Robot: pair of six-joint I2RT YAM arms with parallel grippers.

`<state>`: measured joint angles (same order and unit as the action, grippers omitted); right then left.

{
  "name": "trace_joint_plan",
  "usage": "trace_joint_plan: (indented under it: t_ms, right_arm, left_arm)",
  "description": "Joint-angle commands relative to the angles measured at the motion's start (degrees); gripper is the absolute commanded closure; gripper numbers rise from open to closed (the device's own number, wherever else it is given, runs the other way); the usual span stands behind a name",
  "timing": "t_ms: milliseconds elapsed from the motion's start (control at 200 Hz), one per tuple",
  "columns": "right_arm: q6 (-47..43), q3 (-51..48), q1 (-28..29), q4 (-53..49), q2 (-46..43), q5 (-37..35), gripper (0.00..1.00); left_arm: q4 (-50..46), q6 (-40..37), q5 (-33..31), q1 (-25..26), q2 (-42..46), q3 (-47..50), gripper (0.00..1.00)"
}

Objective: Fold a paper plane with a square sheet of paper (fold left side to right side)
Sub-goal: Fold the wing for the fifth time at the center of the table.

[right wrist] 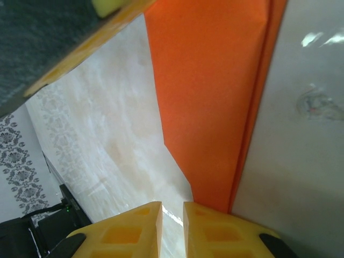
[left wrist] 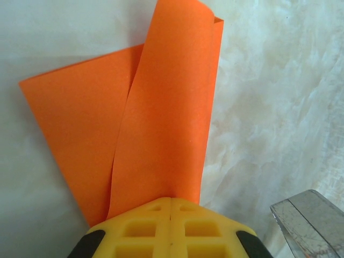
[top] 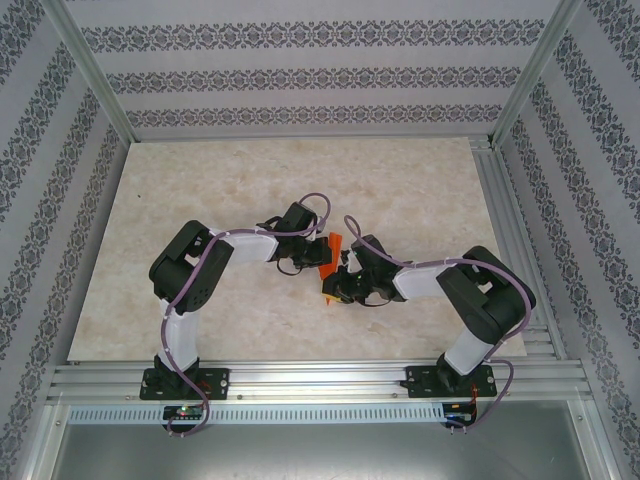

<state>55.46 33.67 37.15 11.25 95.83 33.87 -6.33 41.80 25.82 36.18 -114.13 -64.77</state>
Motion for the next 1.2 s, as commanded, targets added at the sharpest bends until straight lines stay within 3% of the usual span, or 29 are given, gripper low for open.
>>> trace_joint_plan:
  t_ms: [0,185,540,1024,1194]
  right_arm:
    - [1.0,0.8,0.8,2.5,1.6,-2.7,0.82]
    - [1.2,1.1,1.4,1.8,2.4,-4.2,0.82]
    - [-7.0,5.9,5.1,-19.2,-0.3,-9.6,0.82]
    - [-2.4,2.2,10.6,-16.5,-2.9,-7.9,0.82]
    - [-2.3,1.8,10.1,-15.6,-5.9,-7.6,0.82]
  left_arm:
    - [-3.7,-1.3,-6.3,0.2,-3.2,1.9,0.96]
    - [-3.6,-1.2,-6.4,0.2,-3.3,2.0,0.96]
    - [-3.8,-1.2,-6.9,0.1,-3.6,2.0,0.96]
    - [-4.4,-1.1,-7.5,0.0,-3.6,2.2,0.97]
    - [-4.2,-1.1,-7.3,0.0,-3.4,2.3,0.97]
